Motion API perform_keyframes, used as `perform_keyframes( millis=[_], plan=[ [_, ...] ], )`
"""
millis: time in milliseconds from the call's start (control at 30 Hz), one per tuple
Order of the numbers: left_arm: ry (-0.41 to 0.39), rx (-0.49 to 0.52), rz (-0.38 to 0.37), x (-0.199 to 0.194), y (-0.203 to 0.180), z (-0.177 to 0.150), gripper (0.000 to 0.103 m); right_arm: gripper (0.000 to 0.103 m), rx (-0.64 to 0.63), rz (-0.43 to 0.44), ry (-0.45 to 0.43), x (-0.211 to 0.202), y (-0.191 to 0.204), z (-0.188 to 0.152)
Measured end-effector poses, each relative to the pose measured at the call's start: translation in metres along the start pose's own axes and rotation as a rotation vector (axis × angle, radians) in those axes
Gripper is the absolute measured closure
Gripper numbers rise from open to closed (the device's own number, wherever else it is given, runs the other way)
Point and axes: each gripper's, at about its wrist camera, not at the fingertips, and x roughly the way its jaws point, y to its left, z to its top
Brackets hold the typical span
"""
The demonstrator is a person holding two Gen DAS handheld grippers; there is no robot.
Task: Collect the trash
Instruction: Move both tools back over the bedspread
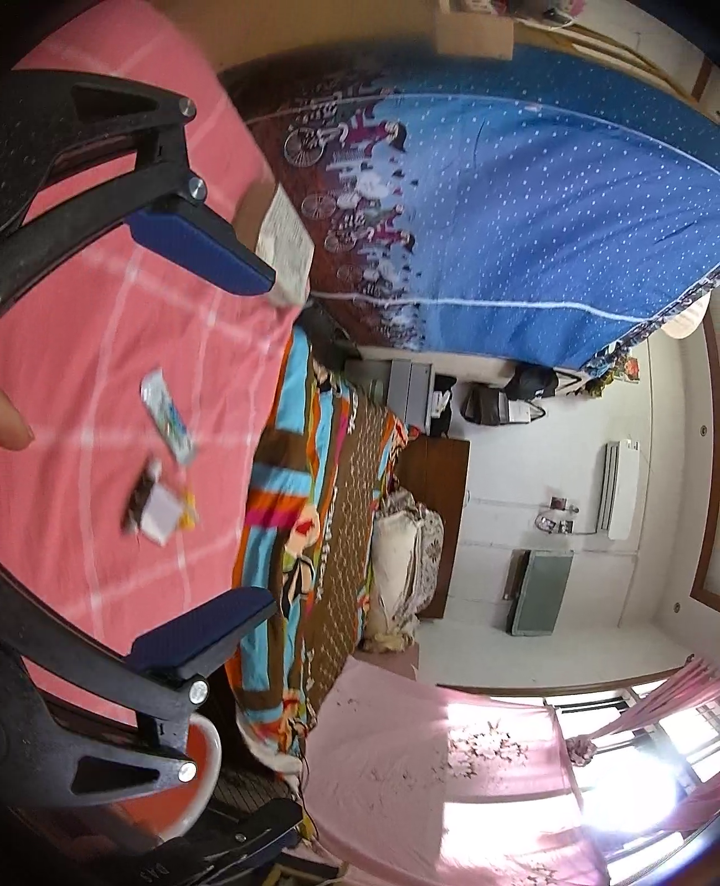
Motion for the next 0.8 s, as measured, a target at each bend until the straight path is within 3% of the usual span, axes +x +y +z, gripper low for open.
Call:
perform_keyframes(
  millis=[233, 400, 667, 800],
  plan=[
    [-0.025, 0.033, 0.03, -0.002, 0.032, 0.0, 0.0, 0.0, -0.058, 0.074, 0.063, 0.02, 0.029, -0.009],
    [0.003, 0.061, 0.03, 0.006, 0.043, 0.0, 0.0, 0.0, -0.103, 0.136, 0.164, 0.042, 0.048, -0.02],
    [0.104, 0.037, -0.012, 0.03, 0.057, -0.004, 0.0, 0.034, -0.149, 0.243, 0.369, 0.072, 0.069, -0.04],
    [0.209, 0.012, -0.044, 0.049, 0.061, -0.01, 0.011, 0.055, -0.148, 0.297, 0.505, 0.088, 0.075, -0.052]
  ],
)
